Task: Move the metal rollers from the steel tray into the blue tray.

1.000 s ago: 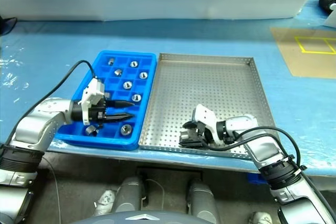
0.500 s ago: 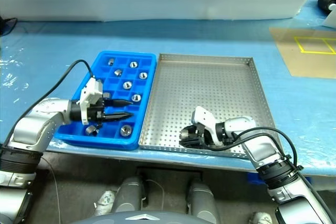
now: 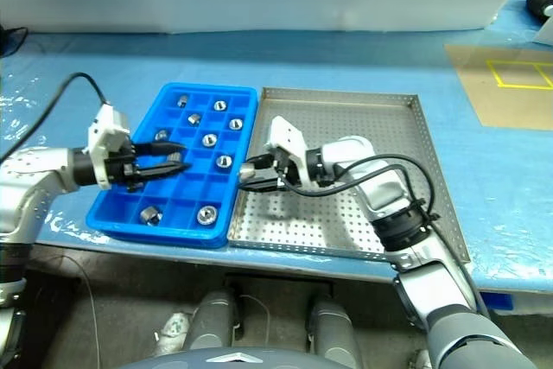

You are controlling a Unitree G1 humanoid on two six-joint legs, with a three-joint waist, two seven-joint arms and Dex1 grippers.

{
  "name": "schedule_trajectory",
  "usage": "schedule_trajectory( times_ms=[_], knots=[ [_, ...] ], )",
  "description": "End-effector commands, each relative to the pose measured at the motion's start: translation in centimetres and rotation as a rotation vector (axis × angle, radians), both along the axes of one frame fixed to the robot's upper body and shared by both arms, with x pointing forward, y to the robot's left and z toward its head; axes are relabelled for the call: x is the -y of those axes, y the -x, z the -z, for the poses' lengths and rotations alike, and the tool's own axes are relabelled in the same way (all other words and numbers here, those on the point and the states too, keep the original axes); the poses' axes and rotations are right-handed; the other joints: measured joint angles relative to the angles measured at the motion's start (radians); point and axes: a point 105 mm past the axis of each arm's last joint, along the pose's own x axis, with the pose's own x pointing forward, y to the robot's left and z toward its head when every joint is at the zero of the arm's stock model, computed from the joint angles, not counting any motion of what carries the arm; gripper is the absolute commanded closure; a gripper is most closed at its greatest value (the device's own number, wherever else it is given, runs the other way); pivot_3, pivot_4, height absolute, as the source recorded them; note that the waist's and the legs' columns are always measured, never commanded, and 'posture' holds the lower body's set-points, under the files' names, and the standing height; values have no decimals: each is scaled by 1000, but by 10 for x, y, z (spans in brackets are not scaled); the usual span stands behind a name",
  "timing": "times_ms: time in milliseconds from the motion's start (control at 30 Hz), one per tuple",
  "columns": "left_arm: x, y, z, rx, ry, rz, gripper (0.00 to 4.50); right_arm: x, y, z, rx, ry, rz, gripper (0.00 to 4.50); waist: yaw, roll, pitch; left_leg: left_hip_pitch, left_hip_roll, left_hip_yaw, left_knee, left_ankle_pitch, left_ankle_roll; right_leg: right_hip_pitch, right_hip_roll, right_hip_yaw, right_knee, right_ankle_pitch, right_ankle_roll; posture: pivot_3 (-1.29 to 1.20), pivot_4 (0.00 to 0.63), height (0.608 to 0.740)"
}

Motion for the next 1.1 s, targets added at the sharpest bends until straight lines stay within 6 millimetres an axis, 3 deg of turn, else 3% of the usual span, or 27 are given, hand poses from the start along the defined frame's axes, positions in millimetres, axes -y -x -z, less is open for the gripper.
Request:
schedule_trajectory(
  times_ms=[33,200,367,500,867,1100],
  knots=[
    [-24,9,-22,76,-10,-87,2041,-22,-2,-10,54,-33,-68,2773,7,0,0,-2,0,0,0,0,-1,-2,0,-1,0,0,0,214,150,740],
    [-51,25,-22,84,-24,-212,2041,-48,-5,-4,82,-39,-132,2773,25,-1,0,-5,0,-2,0,1,-2,-5,-1,-2,0,0,0,274,150,740],
    [-53,45,-13,69,-10,-269,2041,-83,1,2,94,-48,-206,2773,45,-2,1,-5,3,-3,-1,-1,0,-5,-1,-1,1,0,0,331,150,740],
    [-48,48,-11,65,-1,-275,2041,-97,-4,9,124,-58,-173,2773,66,-2,1,-5,6,-3,-1,0,0,-6,-1,-2,1,0,-1,342,150,740],
    [-36,41,-7,57,19,-238,2041,-96,-33,7,173,-77,-32,2773,73,-2,1,-5,6,-5,-1,1,-2,-7,0,-2,2,0,-1,304,150,740],
    [-31,38,-6,50,19,-211,2041,-93,-28,21,170,-51,-54,2773,65,-3,0,-8,6,-5,-1,2,-4,-9,1,-2,2,0,-1,286,150,740]
  ],
)
